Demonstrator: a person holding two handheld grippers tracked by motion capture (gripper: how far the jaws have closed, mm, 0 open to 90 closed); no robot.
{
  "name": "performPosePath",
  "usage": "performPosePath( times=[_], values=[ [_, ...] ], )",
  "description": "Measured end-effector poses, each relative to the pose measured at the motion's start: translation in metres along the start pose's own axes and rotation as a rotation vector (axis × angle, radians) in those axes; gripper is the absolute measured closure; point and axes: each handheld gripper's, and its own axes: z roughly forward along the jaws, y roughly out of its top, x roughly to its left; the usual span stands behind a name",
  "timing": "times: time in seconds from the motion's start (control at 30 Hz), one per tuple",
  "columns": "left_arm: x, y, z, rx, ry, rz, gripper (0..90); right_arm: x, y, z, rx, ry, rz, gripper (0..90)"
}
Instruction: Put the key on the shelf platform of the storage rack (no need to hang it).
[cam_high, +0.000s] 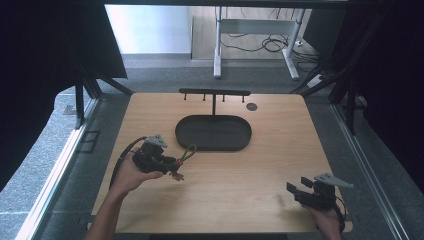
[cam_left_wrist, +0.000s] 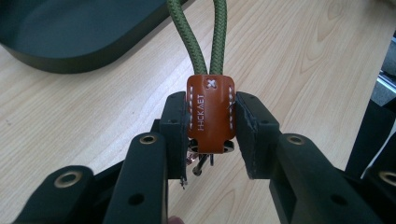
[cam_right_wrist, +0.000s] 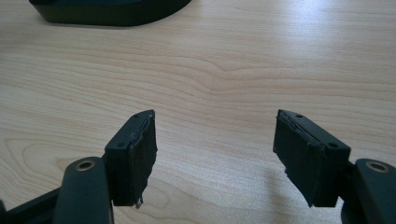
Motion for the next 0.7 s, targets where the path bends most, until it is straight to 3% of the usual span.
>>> performPosePath(
  times=[0.7],
  values=[
    [-0.002, 0.016, -0.002, -0.026, -0.006, 0.010, 66.5, -0.001, -0.001, 0.001, 0.001, 0.008, 0.004, 30.5]
  ],
)
